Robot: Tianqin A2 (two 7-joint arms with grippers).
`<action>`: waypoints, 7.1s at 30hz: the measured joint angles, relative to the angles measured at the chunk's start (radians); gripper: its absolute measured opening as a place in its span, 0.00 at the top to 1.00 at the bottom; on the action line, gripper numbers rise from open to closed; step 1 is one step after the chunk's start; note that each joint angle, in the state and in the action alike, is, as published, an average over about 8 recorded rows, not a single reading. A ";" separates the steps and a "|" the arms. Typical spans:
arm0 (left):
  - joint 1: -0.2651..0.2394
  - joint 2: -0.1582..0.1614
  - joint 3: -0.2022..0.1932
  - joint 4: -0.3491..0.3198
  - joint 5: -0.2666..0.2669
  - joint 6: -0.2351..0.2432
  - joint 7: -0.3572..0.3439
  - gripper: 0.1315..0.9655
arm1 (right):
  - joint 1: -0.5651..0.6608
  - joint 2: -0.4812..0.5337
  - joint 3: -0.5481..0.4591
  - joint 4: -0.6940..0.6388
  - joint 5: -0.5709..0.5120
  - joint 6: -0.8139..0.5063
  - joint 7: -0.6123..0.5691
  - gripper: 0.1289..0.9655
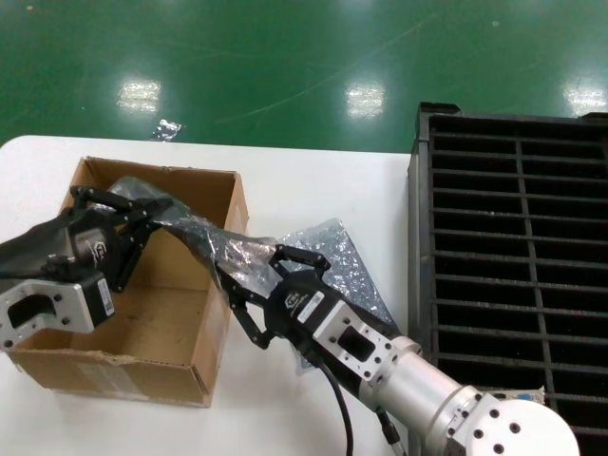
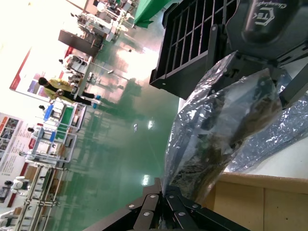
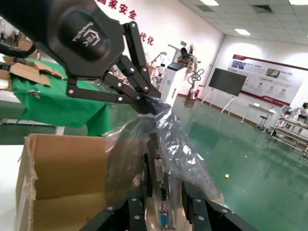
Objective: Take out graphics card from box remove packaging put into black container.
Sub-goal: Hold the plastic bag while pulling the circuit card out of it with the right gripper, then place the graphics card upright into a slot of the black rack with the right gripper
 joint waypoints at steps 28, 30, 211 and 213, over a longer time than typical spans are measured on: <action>0.000 0.000 0.000 0.000 0.000 0.000 0.000 0.99 | -0.030 -0.035 0.061 0.020 -0.028 -0.004 0.010 0.93; 0.000 0.000 0.000 0.000 0.000 0.000 0.000 0.99 | -0.047 -0.021 0.067 0.055 -0.057 -0.009 0.038 0.93; 0.000 0.000 0.000 0.000 0.000 0.000 0.000 0.99 | 0.443 0.817 0.130 0.643 -0.376 -1.289 0.618 0.93; 0.000 0.000 0.000 0.000 0.000 0.000 0.000 0.99 | 0.444 0.819 0.126 0.644 -0.374 -1.289 0.617 0.93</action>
